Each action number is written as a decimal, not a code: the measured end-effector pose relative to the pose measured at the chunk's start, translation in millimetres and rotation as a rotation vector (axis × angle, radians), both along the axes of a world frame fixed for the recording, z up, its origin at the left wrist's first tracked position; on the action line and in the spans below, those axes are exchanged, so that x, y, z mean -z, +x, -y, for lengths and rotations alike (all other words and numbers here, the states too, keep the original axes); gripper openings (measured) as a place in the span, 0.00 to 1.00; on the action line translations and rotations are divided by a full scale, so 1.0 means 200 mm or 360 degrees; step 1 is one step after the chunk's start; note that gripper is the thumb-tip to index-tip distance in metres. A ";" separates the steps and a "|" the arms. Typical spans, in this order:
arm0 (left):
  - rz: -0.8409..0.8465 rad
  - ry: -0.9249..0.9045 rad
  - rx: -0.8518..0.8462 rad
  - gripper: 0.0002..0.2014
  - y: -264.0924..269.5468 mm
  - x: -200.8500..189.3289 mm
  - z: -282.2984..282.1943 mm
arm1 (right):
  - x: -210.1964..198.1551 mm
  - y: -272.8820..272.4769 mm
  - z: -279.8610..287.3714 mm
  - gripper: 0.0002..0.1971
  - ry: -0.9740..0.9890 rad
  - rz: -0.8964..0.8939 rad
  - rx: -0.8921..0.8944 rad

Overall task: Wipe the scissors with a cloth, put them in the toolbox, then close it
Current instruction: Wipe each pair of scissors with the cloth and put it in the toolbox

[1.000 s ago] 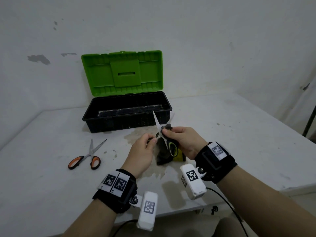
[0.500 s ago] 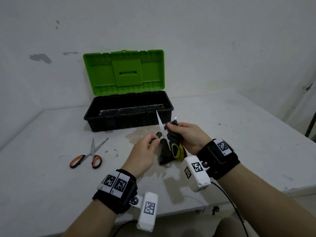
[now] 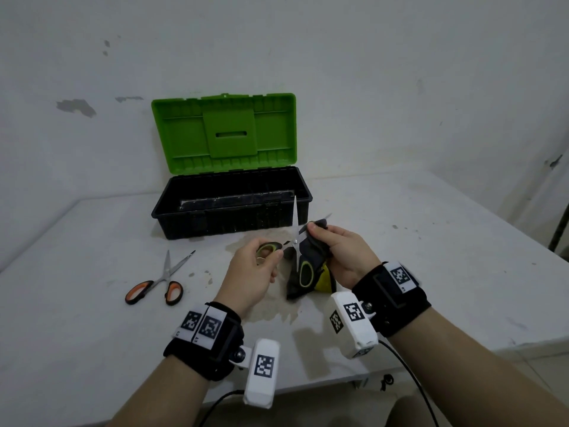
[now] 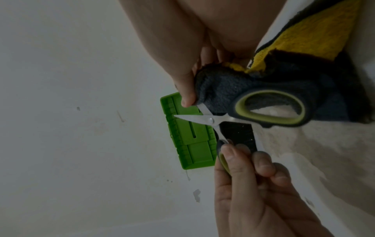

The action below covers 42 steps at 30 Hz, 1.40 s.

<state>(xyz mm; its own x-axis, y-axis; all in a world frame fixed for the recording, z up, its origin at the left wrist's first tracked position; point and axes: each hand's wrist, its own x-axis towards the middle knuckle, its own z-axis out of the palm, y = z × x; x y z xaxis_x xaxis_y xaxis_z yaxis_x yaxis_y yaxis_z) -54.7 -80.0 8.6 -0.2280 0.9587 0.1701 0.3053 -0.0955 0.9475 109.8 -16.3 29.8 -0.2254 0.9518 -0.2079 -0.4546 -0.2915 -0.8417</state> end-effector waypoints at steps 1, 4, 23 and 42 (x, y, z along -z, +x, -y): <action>-0.0005 -0.0020 0.0023 0.03 0.01 0.00 0.00 | 0.00 0.00 0.00 0.10 0.0000 -0.0015 0.0035; -0.0006 -0.0040 0.0068 0.04 0.01 -0.01 0.00 | 0.00 0.00 0.00 0.14 0.0014 -0.0066 0.0104; 0.0495 -0.0243 -0.0051 0.07 -0.12 0.02 -0.01 | -0.02 0.14 0.03 0.14 0.0383 0.0588 -0.0029; 0.0422 -0.0445 0.0243 0.11 -0.17 -0.08 0.04 | -0.09 0.26 -0.08 0.05 0.0758 0.0954 -0.0167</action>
